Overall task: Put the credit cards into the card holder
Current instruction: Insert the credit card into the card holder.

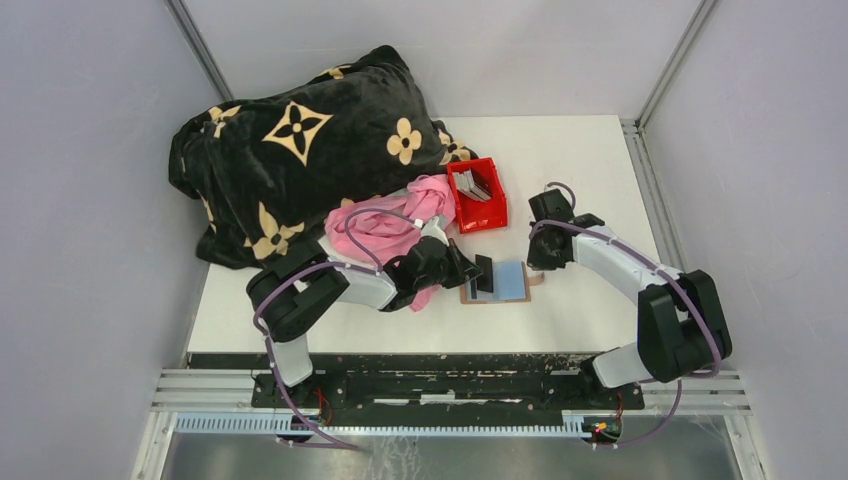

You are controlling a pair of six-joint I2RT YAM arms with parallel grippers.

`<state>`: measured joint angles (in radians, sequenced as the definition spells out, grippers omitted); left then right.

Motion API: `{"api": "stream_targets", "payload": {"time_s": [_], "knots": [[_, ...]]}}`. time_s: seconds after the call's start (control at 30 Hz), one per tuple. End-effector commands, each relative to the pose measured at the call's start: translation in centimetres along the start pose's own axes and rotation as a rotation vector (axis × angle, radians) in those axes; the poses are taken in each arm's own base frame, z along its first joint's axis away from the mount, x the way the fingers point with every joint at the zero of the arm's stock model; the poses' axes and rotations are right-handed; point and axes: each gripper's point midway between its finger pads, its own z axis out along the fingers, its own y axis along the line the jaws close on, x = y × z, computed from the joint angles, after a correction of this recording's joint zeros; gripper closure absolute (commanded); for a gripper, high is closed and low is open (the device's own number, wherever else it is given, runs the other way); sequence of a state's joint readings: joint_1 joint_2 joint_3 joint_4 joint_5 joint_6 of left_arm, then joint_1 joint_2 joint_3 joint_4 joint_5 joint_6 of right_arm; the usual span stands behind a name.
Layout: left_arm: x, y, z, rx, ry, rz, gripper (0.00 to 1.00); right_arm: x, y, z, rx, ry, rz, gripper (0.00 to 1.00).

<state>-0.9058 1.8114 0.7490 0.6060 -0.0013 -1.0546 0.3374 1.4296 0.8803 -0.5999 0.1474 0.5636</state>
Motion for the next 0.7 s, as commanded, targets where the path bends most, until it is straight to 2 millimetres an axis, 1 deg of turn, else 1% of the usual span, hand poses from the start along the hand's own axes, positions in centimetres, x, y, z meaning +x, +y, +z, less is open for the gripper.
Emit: {"api": "stream_targets", "payload": {"time_s": [0.0,0.37,0.67], "knots": [[-1.6,-2.7,0.6,0.079,-0.069,-0.044,0.97,-1.4,1.0,0.4,-0.019,-0.033,0.027,0.97],[-0.6,-2.9,1.4,0.086,-0.070,-0.069,0.97,-0.4,0.6,2.1,0.007,-0.001,0.025,0.99],[0.1,-1.8,1.4,0.038,-0.088,-0.073,0.97,0.4,0.2,3.0,0.027,0.019,0.023,0.99]]}}
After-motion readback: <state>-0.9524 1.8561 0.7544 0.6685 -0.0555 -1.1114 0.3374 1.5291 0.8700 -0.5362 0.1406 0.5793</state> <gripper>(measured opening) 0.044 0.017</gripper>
